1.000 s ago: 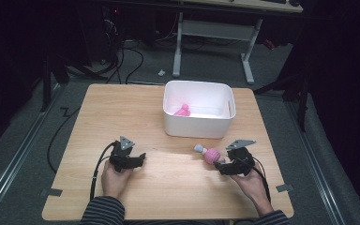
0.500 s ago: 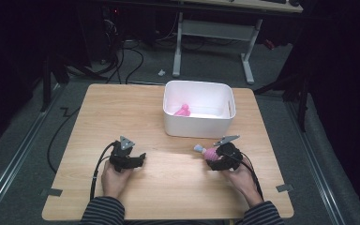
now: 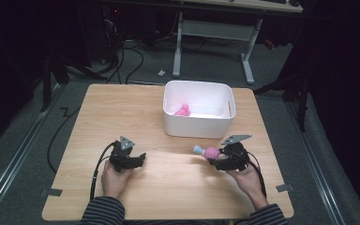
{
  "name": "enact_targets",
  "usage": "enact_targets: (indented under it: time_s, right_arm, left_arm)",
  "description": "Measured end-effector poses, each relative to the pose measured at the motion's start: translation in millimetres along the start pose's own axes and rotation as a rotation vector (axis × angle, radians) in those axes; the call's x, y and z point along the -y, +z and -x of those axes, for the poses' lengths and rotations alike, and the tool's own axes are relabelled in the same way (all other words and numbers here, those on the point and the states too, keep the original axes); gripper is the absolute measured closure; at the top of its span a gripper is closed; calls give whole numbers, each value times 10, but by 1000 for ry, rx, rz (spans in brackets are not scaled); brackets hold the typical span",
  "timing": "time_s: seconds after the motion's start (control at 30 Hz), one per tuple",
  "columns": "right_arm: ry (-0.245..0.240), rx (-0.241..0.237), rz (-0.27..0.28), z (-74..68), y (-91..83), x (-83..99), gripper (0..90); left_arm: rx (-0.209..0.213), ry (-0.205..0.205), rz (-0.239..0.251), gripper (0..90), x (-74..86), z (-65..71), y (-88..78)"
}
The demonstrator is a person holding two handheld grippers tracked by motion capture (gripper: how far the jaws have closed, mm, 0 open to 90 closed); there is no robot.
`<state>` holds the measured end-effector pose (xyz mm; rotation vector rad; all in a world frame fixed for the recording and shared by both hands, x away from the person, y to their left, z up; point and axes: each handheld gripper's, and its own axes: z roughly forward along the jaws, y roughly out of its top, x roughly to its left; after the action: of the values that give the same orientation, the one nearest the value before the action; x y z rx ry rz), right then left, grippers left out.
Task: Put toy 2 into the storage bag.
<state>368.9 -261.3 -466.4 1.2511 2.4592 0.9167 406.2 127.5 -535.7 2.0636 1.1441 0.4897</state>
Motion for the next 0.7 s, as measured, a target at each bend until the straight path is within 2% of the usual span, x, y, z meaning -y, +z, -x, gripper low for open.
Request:
enact_targets:
  time_s: [0.27, 0.4, 0.6, 0.7]
  right_arm:
    - [-28, 12, 8, 27, -140, -32, 368]
    - [-20, -18, 36, 57, -209, -24, 368]
    - [-28, -19, 65, 87, -340, -60, 369]
    - [-22, -41, 81, 110, -405, -90, 369]
  left_arm:
    - [0, 0, 0, 261, 0, 0, 0]
    - [0, 0, 0, 261, 0, 1, 0]
    - [0, 0, 0, 261, 0, 0, 0]
    - [0, 0, 0, 261, 0, 0, 0]
